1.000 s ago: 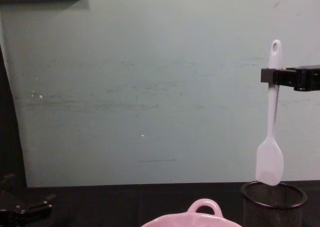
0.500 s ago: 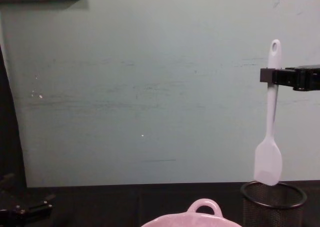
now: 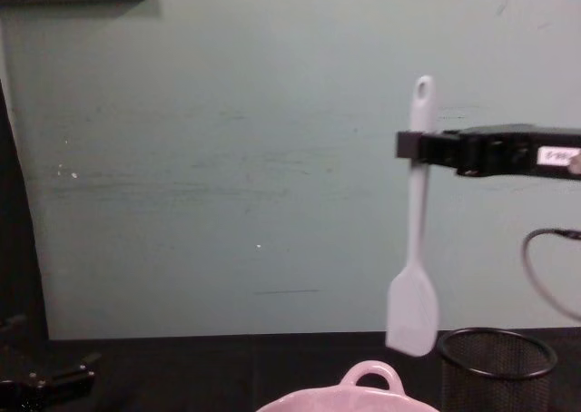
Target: Use the one hand to pick up the spoon and stir the clear water in the bowl.
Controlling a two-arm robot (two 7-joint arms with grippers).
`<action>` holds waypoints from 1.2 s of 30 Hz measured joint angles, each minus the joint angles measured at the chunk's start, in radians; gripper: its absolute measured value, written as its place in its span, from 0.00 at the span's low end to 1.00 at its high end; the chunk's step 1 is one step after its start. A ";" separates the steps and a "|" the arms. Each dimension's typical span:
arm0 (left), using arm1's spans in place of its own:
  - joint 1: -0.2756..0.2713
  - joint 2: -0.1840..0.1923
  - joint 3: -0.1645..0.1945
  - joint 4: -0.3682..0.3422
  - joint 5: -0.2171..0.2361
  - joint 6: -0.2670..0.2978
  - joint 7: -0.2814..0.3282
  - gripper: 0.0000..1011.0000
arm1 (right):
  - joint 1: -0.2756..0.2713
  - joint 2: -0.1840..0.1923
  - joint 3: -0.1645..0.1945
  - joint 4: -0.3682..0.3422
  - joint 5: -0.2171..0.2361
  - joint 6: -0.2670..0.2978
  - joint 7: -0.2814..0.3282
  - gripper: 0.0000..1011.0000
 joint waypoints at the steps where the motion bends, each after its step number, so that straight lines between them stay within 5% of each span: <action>1: 0.000 0.000 0.000 0.000 0.000 0.000 0.000 0.99 | 0.002 -0.009 -0.010 0.004 -0.005 -0.002 0.004 0.11; 13: 0.000 0.000 0.000 0.000 0.000 0.000 0.000 0.99 | 0.005 -0.073 -0.073 0.049 -0.037 -0.033 0.028 0.11; 36: 0.000 0.000 0.000 0.000 0.000 0.000 0.000 0.99 | -0.037 -0.120 -0.114 0.120 -0.092 -0.085 0.063 0.11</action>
